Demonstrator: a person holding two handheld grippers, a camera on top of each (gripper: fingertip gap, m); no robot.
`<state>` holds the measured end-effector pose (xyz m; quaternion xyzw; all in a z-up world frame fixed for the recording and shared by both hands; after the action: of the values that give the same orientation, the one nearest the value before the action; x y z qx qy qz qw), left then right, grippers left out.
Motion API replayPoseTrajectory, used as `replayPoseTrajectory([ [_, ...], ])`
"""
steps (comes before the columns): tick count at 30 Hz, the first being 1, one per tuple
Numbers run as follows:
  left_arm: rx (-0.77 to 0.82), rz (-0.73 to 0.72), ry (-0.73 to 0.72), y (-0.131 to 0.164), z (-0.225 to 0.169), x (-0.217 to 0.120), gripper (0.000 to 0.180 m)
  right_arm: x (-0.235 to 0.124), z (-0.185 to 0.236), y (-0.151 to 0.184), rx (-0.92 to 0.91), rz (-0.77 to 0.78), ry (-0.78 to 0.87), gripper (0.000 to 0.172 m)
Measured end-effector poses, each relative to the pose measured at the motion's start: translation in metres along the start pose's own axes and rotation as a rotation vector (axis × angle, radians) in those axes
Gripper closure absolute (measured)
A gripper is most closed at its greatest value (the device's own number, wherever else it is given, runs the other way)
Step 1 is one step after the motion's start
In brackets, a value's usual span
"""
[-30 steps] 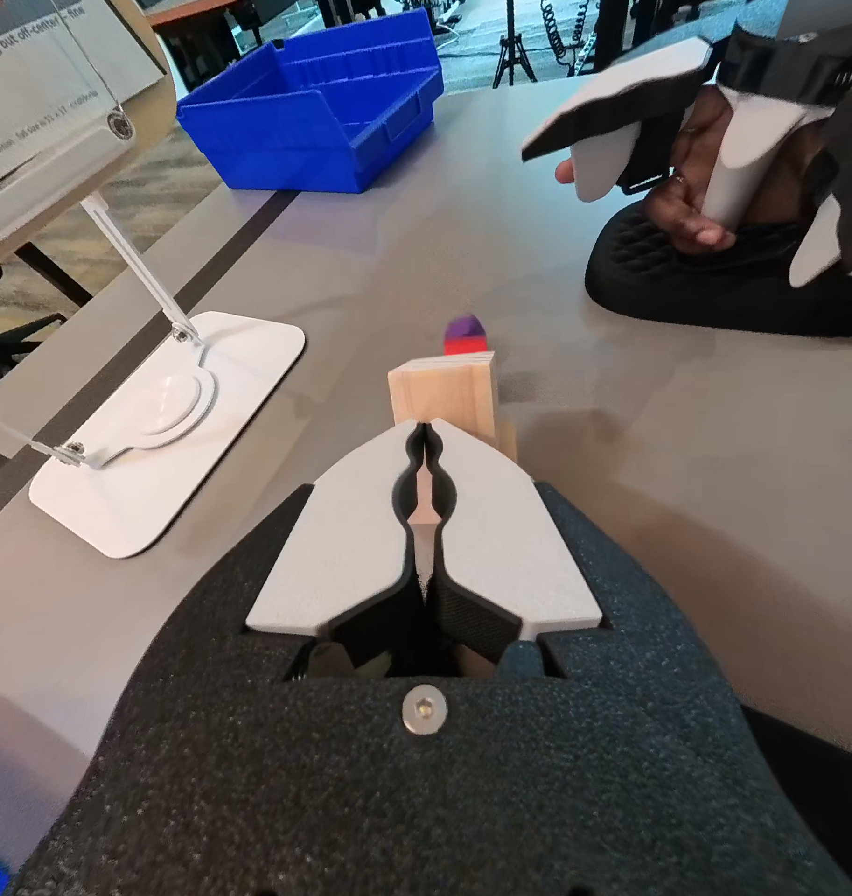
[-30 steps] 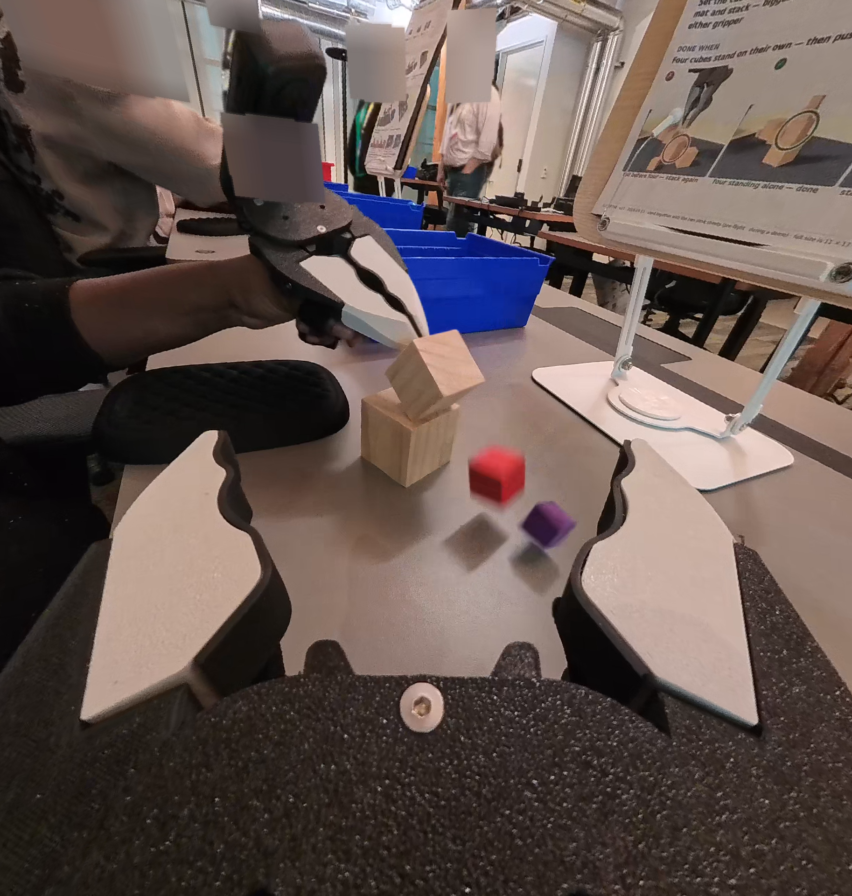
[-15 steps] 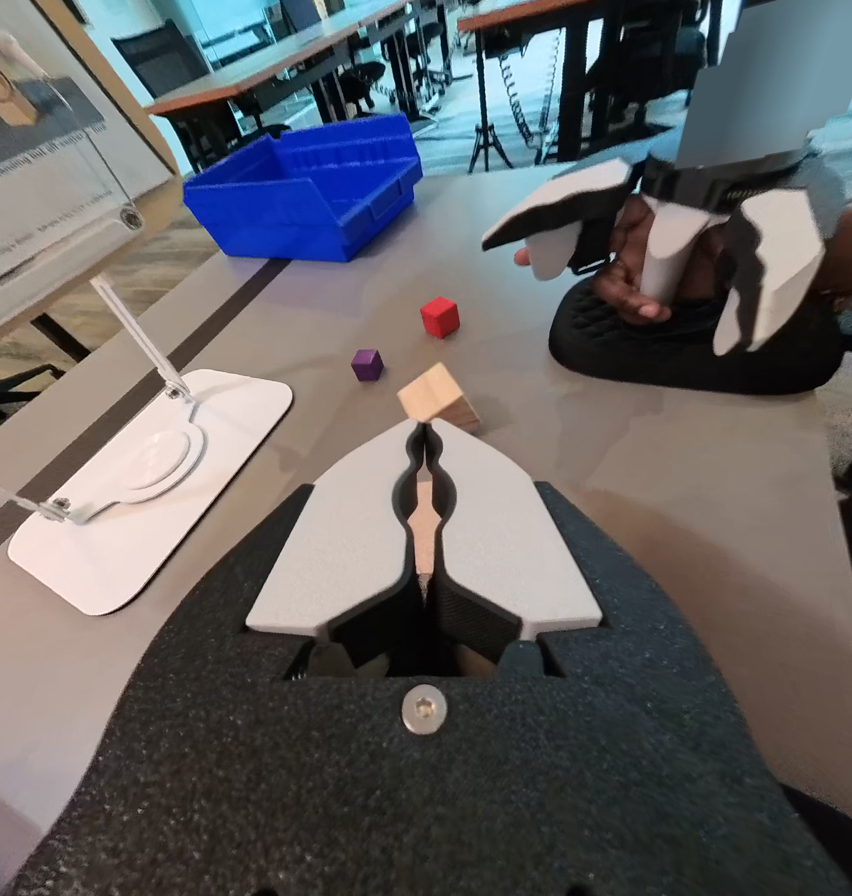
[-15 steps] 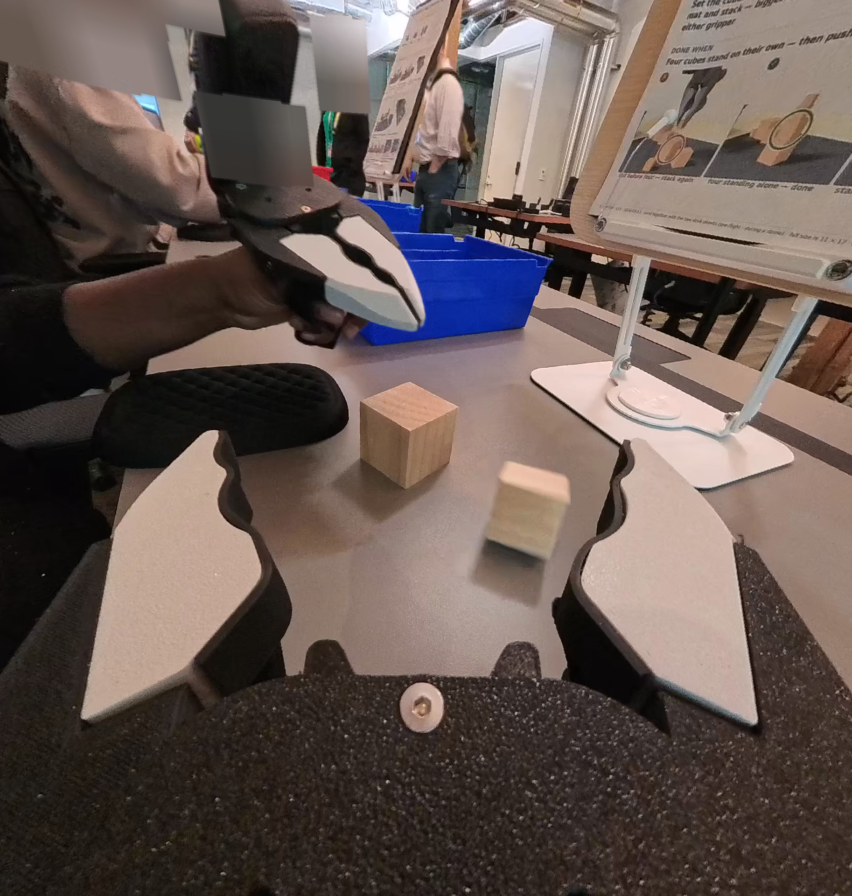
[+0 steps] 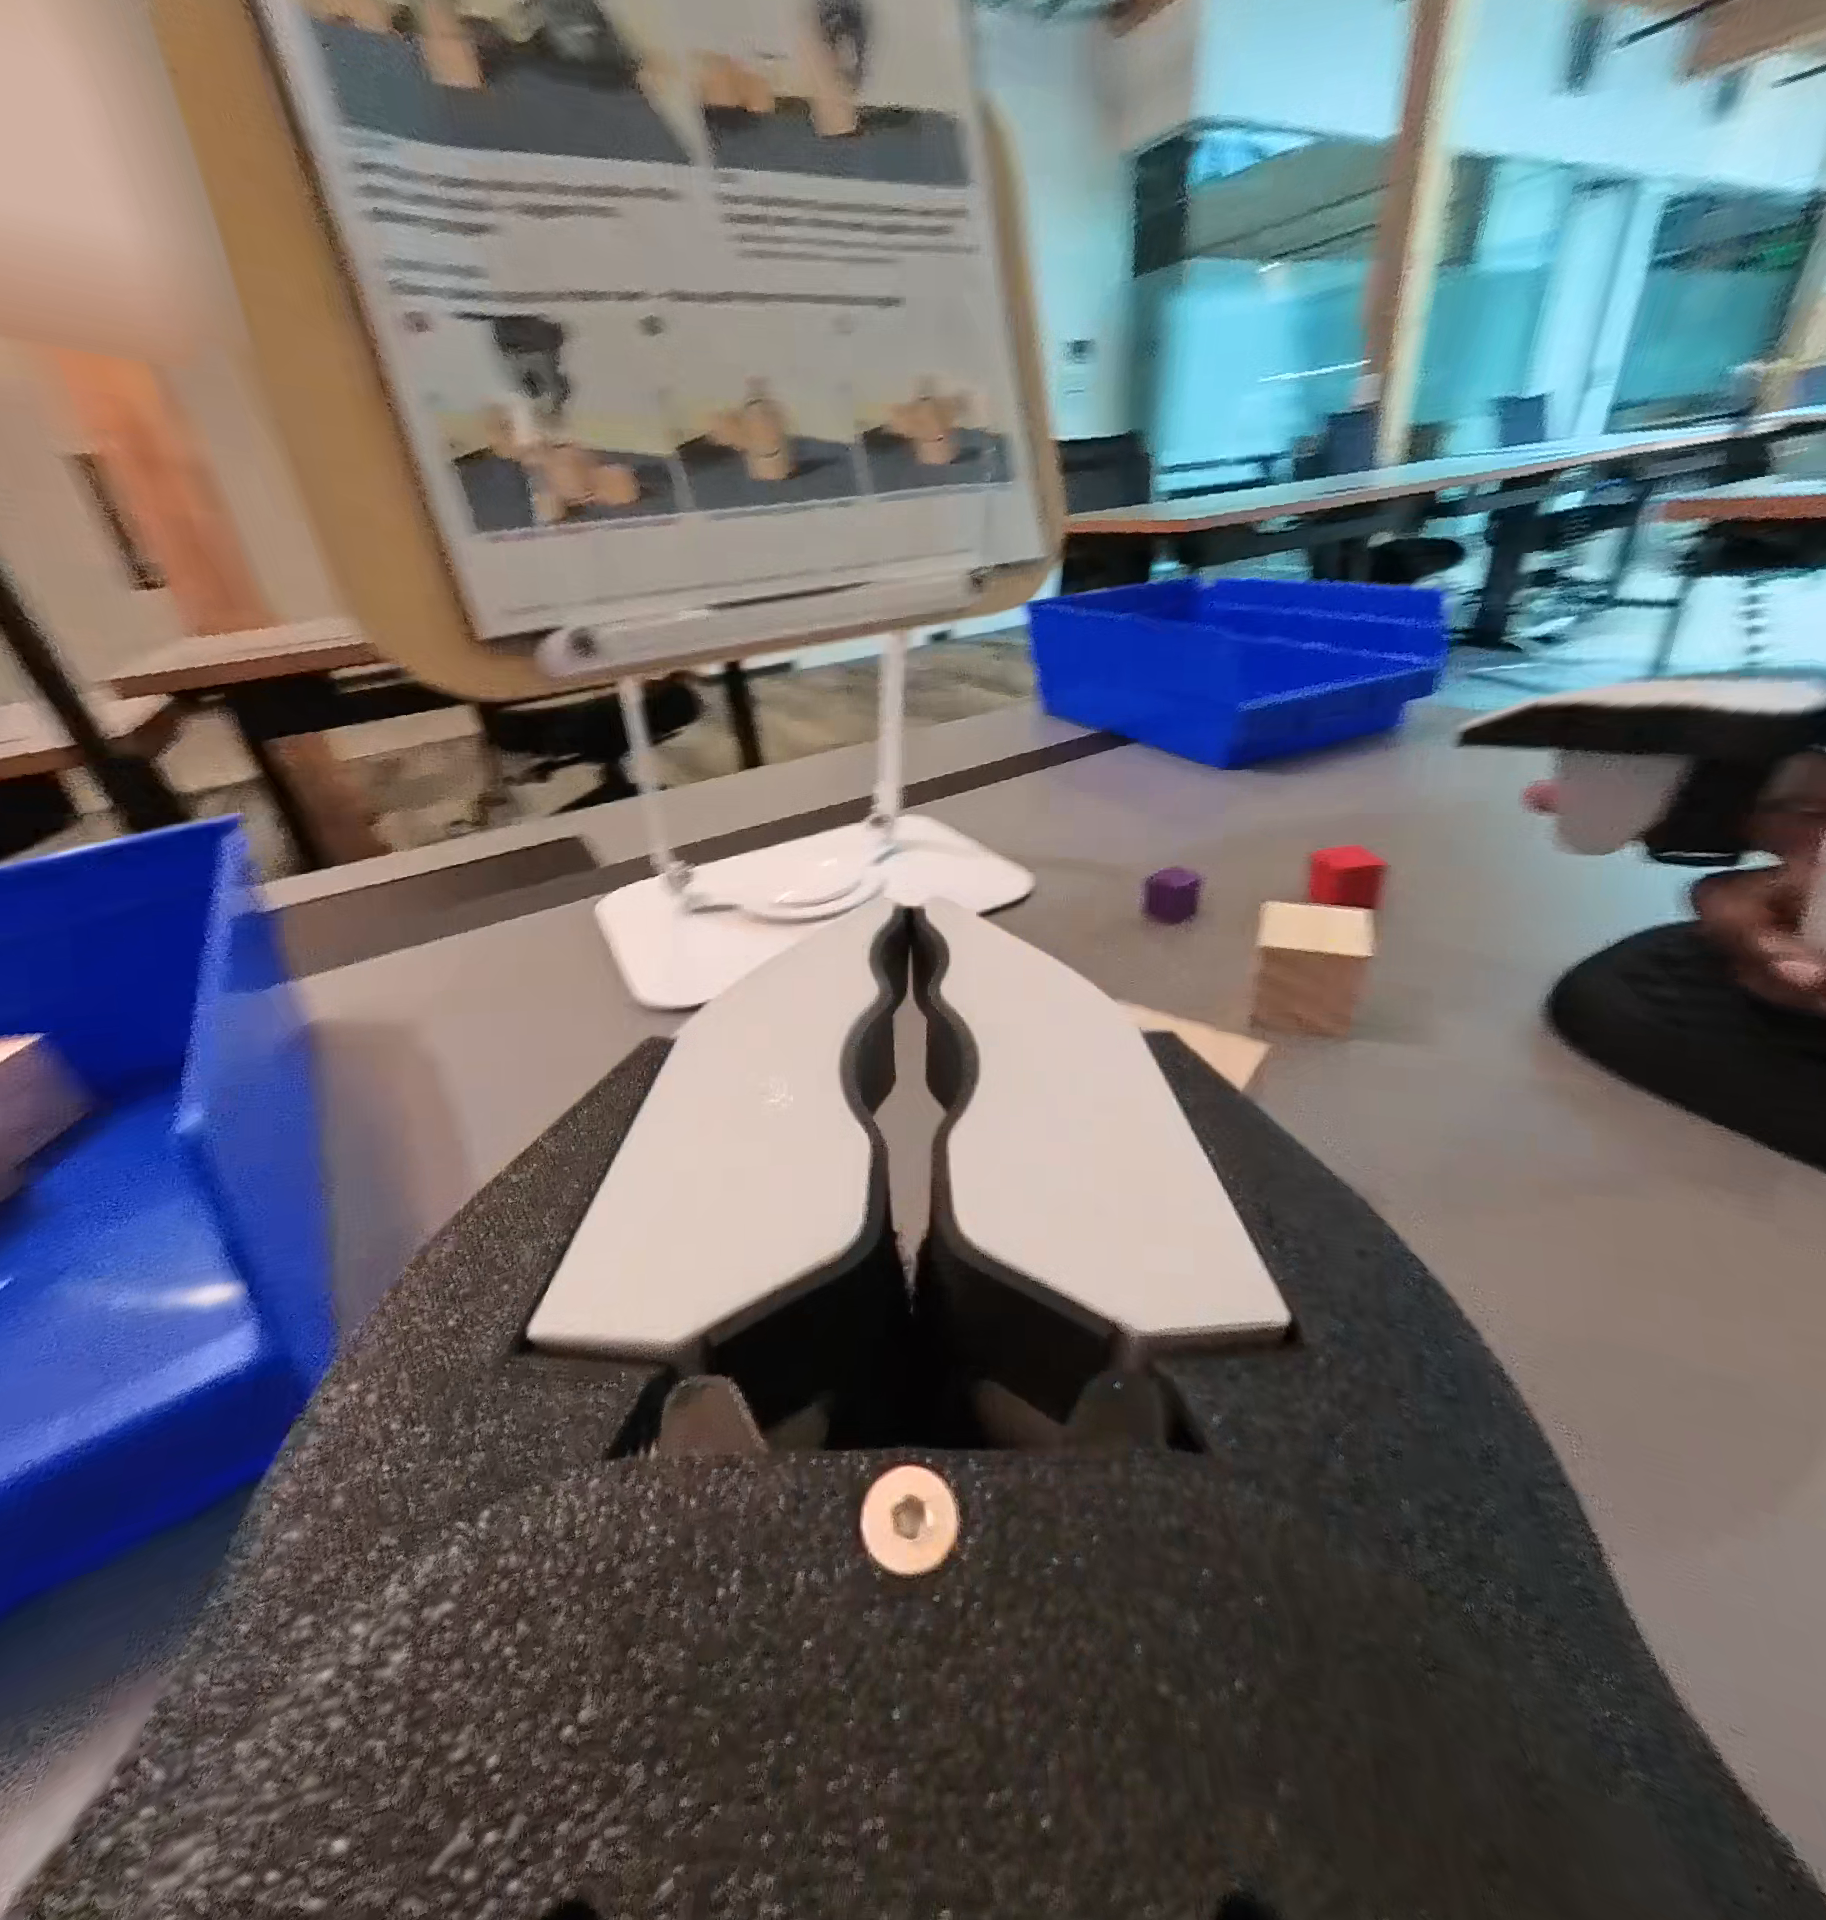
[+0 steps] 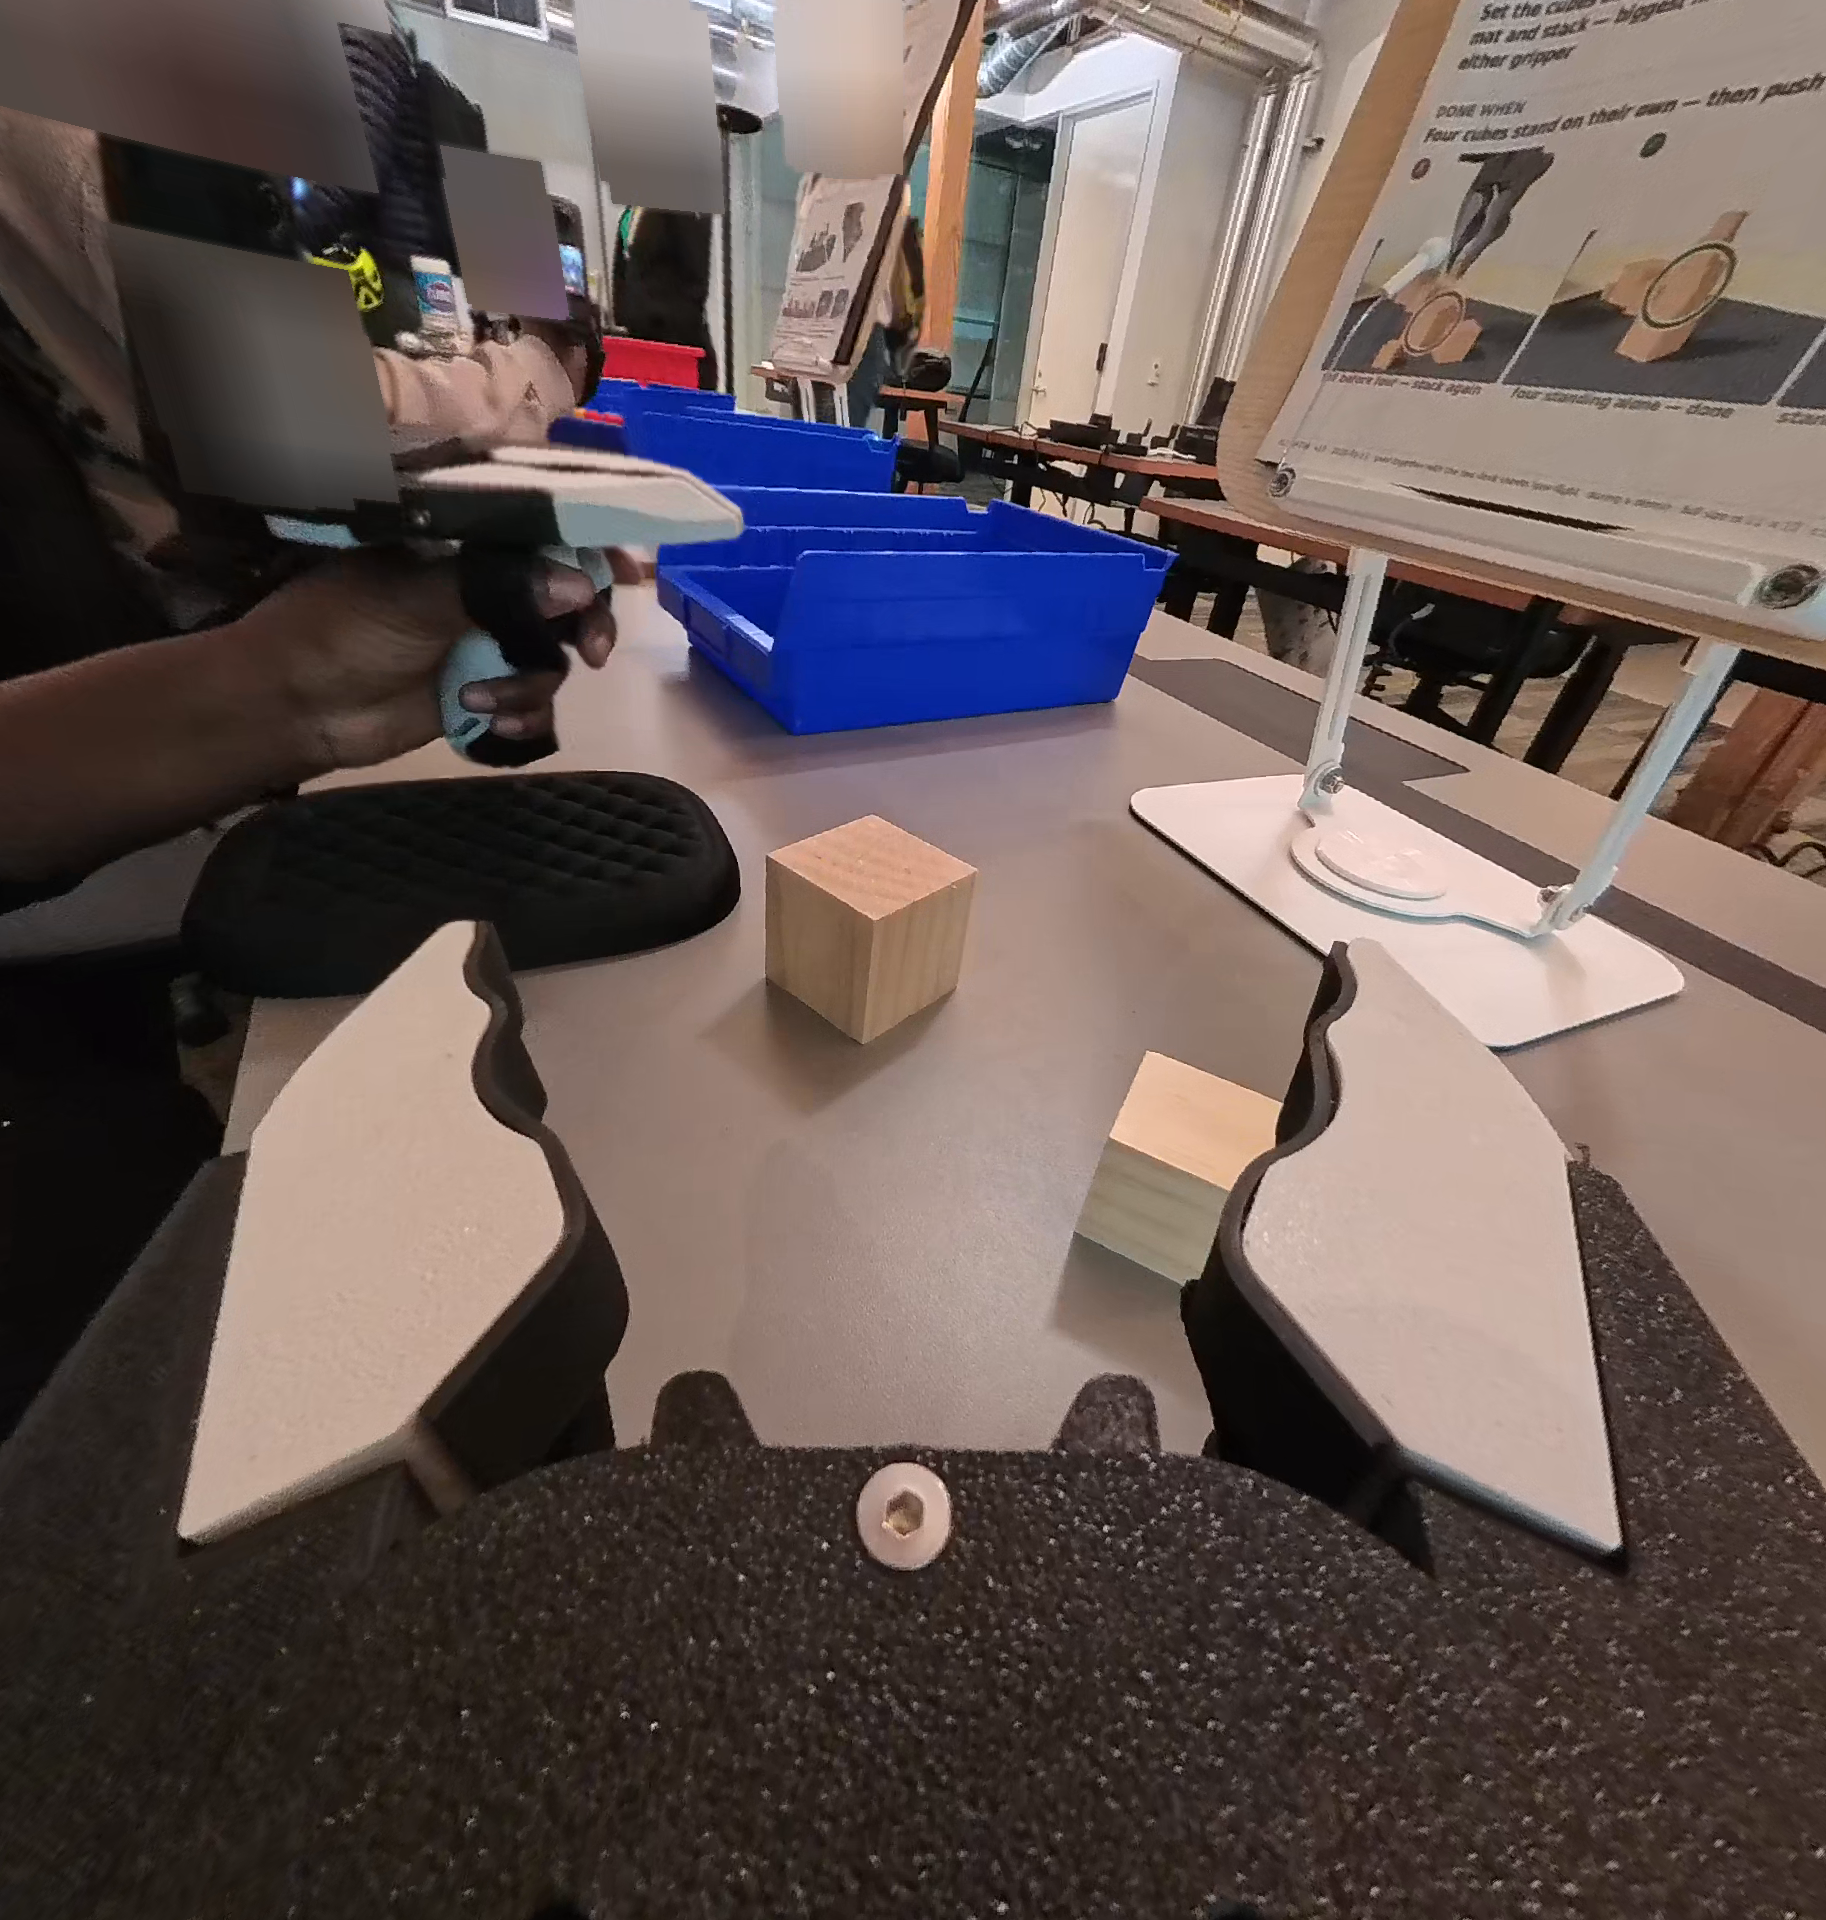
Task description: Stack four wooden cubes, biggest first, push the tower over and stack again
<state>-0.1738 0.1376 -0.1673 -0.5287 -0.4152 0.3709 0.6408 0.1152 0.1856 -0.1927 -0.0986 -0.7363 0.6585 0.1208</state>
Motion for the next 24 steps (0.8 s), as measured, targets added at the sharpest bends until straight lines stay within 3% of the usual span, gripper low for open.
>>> replayPoseTrajectory([
  [4, -0.016, 0.039, -0.11, 0.014, -0.001, -0.008, 0.18, 0.001, 0.001, 0.0, -0.008, 0.007, 0.003, 0.033],
  [5, -0.002, 0.034, -0.126, 0.014, -0.001, -0.008, 0.172, 0.001, 0.001, 0.0, -0.009, 0.009, 0.005, 0.033],
  [7, 0.021, 0.039, -0.134, 0.014, -0.003, -0.005, 0.138, 0.001, 0.001, 0.001, -0.01, 0.015, 0.005, 0.033],
  [9, 0.033, 0.089, -0.116, 0.019, -0.006, 0.0, 0.084, 0.002, 0.001, 0.001, -0.004, 0.026, 0.002, 0.033],
  [12, 0.032, 0.097, -0.084, 0.02, -0.007, 0.001, 0.045, 0.005, 0.0, 0.002, 0.008, 0.056, -0.018, 0.032],
  [14, -0.001, 0.06, -0.072, 0.019, -0.005, -0.003, 0.034, 0.009, 0.001, 0.002, 0.016, 0.103, -0.06, 0.031],
  [18, -0.046, 0.034, 0.022, 0.019, -0.006, -0.006, 0.034, 0.026, 0.007, -0.004, -0.068, 0.335, -0.258, 0.045],
  [24, -0.027, 0.053, 0.052, 0.02, -0.009, -0.004, 0.034, 0.084, -0.002, -0.031, -0.39, 0.744, -0.523, 0.068],
])
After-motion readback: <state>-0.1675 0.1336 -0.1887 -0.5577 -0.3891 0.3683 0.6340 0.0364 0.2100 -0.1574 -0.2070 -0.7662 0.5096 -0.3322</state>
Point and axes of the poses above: each gripper's, where its closed fingertips meet, x out along the fingers, y out of its underside, z = x × y across the jaws, the point moved 8 cm from there along -x, back along the fingers, and after that the axes turned 5 degrees about -z, right-handed, at the moved point
